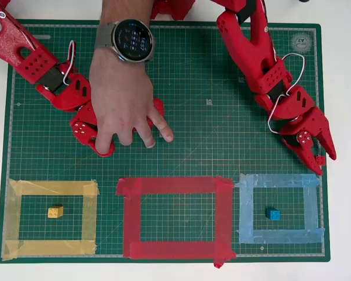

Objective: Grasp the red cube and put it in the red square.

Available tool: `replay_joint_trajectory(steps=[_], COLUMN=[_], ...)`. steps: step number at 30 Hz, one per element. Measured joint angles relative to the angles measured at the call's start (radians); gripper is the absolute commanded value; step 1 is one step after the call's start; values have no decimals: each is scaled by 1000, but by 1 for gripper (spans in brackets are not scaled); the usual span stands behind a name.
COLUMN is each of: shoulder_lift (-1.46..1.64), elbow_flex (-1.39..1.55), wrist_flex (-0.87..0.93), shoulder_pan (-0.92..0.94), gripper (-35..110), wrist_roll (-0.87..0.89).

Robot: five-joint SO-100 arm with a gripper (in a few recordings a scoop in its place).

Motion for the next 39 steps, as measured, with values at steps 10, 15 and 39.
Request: replay_joint_trajectory(steps=[10, 15, 39], shoulder_lift=[-60, -91, -91], elbow_flex=[-74, -103, -127], wrist_flex=[34, 37, 106], shoulder_pan=[0, 0, 0], gripper=[18, 18, 12], wrist_roll=[0, 0, 0])
